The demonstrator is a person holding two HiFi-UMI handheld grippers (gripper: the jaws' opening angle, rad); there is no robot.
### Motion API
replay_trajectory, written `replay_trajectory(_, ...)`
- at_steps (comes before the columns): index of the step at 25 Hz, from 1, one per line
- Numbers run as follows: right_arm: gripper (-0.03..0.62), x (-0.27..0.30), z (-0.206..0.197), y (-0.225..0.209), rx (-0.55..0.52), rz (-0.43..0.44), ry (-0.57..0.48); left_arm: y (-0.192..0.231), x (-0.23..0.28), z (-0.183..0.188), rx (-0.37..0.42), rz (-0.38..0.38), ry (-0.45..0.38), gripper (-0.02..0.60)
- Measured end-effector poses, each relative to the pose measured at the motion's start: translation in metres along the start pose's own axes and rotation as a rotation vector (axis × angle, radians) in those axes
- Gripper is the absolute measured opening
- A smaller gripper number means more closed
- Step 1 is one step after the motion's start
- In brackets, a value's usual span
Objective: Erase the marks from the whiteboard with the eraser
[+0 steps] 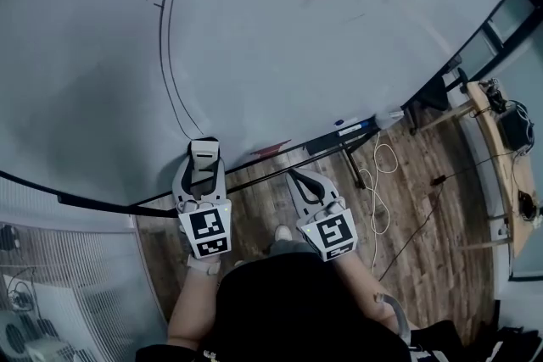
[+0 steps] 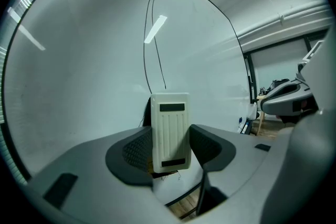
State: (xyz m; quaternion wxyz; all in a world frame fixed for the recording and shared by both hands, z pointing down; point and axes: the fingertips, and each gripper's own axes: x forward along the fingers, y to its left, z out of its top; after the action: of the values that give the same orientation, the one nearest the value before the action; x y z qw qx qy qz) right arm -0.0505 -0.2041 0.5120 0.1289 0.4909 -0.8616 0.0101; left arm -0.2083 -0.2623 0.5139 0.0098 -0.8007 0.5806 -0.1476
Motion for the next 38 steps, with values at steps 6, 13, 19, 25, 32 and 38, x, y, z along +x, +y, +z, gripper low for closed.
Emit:
replay_trajectory(6, 0.026, 0.003, 0.003, 0.0, 0.015, 0.045, -0.01, 0.001, -0.002, 0.014, -0.047, 0.041, 0.013, 0.235)
replay_trajectory(13, 0.026, 0.008, 0.006, -0.008, 0.017, 0.124, -0.022, 0.005, -0.005, 0.035, -0.076, 0.118, 0.008, 0.235)
replay_trajectory(19, 0.026, 0.019, 0.012, -0.016, 0.008, 0.196, -0.045, 0.019, -0.013, 0.064, -0.095, 0.221, -0.035, 0.235)
replay_trajectory(25, 0.026, 0.027, 0.023, -0.013, -0.01, 0.265, -0.068, 0.028, -0.02, 0.086, -0.095, 0.285, -0.05, 0.235)
replay_trajectory(32, 0.026, 0.025, 0.029, -0.003, -0.005, 0.284, -0.076, 0.044, -0.034, 0.126, -0.078, 0.307, -0.11, 0.235)
replay_trajectory(38, 0.026, 0.018, 0.03, 0.008, 0.002, 0.269, -0.066, 0.054, -0.044, 0.158, -0.062, 0.301, -0.163, 0.235)
